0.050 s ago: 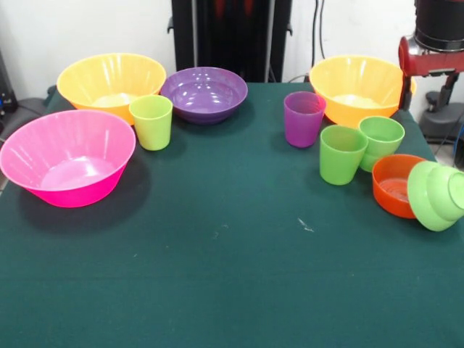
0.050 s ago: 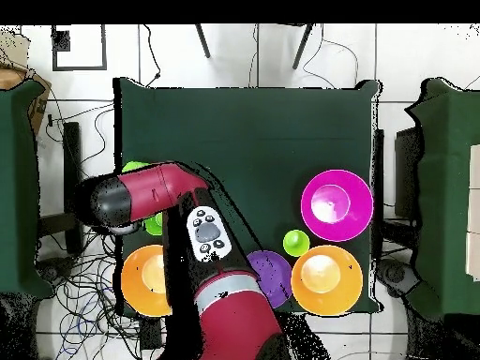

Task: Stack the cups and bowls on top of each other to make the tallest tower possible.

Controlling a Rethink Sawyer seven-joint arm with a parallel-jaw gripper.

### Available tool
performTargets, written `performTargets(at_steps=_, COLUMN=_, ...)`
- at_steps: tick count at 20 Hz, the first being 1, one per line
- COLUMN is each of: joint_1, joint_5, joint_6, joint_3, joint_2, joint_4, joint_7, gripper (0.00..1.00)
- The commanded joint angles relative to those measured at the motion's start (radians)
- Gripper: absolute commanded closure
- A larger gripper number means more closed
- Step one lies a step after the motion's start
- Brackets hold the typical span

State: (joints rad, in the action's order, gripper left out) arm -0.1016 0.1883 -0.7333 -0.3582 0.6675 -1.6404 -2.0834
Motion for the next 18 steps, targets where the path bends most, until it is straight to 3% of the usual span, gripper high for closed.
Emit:
performTargets(at_steps=1, joint_1=0.008, joint_5=-0.026, joint_6=-0.075, joint_3=0.010, joint_2=-0.055, joint_4=0.064, joint_7=-0.074, gripper=0.00)
performTargets(at_steps=12, joint_1=-0.004, joint_5=-0.044, joint_6=-0.089, joint_3=0.004, joint_2=-0.061, joint_4=0.084, joint_7=-0.045, gripper=0.00)
performTargets(at_steps=18, joint_1=-0.023, joint_5=-0.030, joint_6=-0.074, joint_3=-0.004, joint_2=-0.107, joint_4=0.111, joint_7=-0.008, gripper=0.00)
